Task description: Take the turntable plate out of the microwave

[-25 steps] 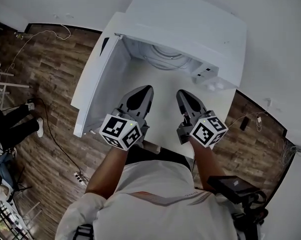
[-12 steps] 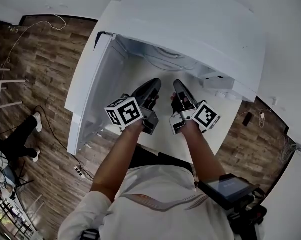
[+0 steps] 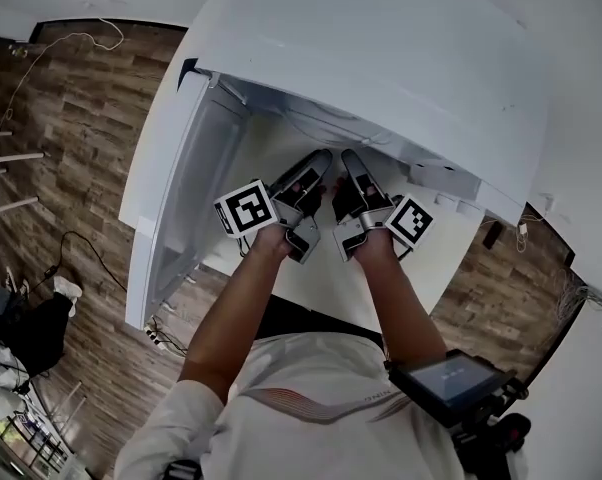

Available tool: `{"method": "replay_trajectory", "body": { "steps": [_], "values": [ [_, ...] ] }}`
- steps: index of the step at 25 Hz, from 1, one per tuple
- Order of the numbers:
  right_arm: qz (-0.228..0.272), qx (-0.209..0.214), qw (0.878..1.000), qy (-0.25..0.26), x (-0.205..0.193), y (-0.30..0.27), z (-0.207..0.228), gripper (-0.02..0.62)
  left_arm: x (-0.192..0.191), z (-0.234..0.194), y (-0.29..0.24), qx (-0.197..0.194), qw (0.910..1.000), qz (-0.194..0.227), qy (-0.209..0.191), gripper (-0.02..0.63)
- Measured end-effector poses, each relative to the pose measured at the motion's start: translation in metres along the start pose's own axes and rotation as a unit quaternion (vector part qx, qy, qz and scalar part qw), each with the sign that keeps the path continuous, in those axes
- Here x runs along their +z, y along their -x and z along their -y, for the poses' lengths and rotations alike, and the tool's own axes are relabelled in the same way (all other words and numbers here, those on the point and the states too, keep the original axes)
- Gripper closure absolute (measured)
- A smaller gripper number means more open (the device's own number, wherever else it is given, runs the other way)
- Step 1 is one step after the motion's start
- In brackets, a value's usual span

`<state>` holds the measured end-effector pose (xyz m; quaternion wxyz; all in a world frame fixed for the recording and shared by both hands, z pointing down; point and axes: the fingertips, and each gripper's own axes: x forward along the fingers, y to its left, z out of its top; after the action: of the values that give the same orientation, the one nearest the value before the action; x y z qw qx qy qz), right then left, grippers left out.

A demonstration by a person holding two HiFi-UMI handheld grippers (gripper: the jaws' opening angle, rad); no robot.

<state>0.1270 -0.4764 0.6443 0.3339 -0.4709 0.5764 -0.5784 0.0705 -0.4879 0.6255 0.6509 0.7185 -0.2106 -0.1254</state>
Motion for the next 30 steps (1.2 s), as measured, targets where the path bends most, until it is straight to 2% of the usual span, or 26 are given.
{"method": "replay_trajectory", "body": {
  "steps": [9, 14, 23, 26, 30],
  "values": [
    [-0.009, 0.021, 0.999, -0.031, -0.001, -0.011, 0.004, 0.466, 0.010, -0.014, -0.014, -0.021, 0.9979, 0.021, 0.057, 0.449],
    [-0.005, 0.019, 0.999, -0.050, -0.004, -0.033, 0.013, 0.463, 0.031, -0.028, -0.016, -0.019, 0.9974, 0.021, 0.067, 0.446],
    [-0.003, 0.026, 0.997, -0.071, 0.000, -0.032, 0.014, 0.463, 0.032, -0.034, -0.022, -0.017, 0.9959, 0.022, 0.086, 0.449],
    [-0.005, 0.010, 0.998, -0.066, 0.002, -0.033, 0.017, 0.463, 0.030, -0.034, -0.024, -0.017, 0.9960, 0.017, 0.086, 0.498],
    [0.000, 0.008, 0.997, -0.078, 0.001, -0.035, 0.016, 0.472, 0.032, -0.030, -0.023, -0.038, 0.9955, 0.006, 0.087, 0.506]
  ]
}}
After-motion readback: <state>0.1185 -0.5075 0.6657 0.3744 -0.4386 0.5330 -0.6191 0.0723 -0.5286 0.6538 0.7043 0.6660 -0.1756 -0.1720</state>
